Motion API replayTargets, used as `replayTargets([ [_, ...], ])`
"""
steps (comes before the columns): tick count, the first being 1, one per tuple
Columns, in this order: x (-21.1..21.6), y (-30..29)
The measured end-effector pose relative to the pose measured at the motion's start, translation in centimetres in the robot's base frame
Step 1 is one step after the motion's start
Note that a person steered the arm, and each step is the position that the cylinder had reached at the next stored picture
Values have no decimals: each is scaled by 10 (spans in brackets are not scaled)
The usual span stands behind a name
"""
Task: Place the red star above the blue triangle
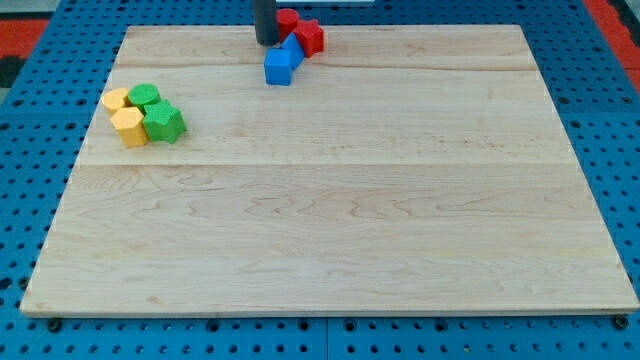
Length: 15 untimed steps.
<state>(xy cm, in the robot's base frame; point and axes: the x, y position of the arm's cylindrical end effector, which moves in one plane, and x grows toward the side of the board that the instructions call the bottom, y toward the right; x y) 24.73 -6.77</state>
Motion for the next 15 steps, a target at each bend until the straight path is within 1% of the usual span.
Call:
replayTargets([
  [1, 52, 15],
  [2, 62, 8],
  [3, 27, -44],
  [4, -24, -28],
  [5, -21, 4],
  [6, 43, 48],
  [7, 59, 41],
  [8, 13, 41],
  [9, -4, 23],
  [10, -5, 96],
  [11, 21, 88],
  [12, 16, 28],
  [13, 38, 21],
  [14, 44, 33],
  [15, 16, 41],
])
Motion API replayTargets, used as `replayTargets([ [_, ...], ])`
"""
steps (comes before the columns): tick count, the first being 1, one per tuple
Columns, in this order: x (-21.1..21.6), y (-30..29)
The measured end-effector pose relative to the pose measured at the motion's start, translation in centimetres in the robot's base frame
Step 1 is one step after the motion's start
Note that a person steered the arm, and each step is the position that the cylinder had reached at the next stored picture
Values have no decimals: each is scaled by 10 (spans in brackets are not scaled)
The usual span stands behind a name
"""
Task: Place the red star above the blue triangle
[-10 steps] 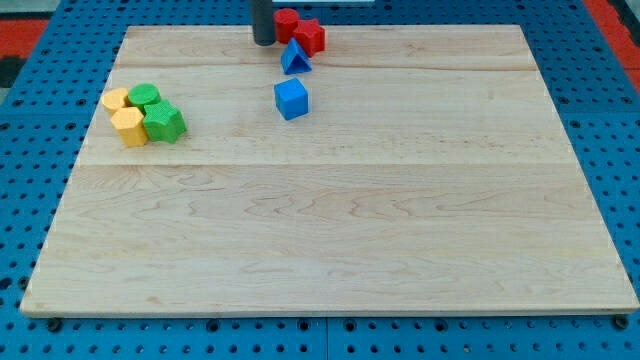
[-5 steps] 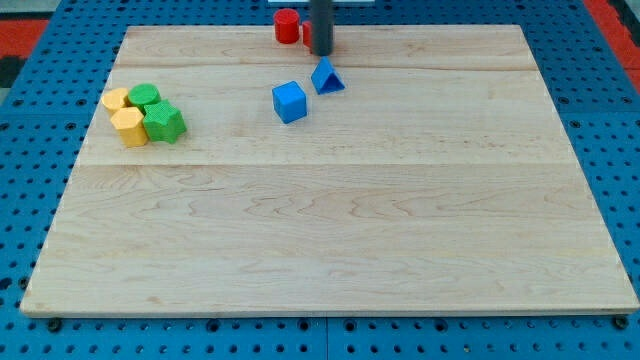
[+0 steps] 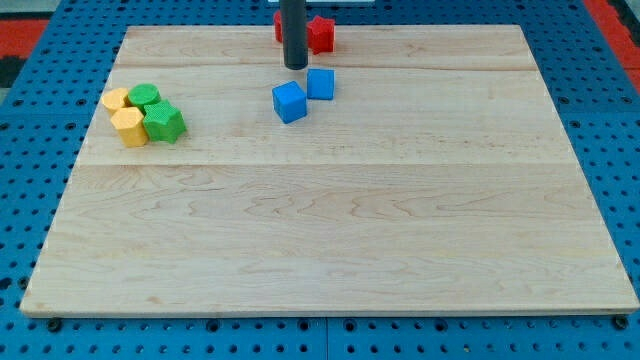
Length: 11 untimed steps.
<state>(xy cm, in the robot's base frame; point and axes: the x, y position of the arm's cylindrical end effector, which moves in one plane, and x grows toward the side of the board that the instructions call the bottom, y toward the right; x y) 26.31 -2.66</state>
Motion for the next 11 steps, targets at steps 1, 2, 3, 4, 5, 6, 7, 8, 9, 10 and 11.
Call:
replayTargets([
  [1, 23, 56],
  [2, 43, 1],
  [3, 27, 18],
  [4, -5, 0],
  [5, -5, -104],
  [6, -5, -169],
  [7, 26, -220],
  [8, 52, -225],
  [9, 58, -256],
  [10, 100, -226],
  [11, 167, -183],
])
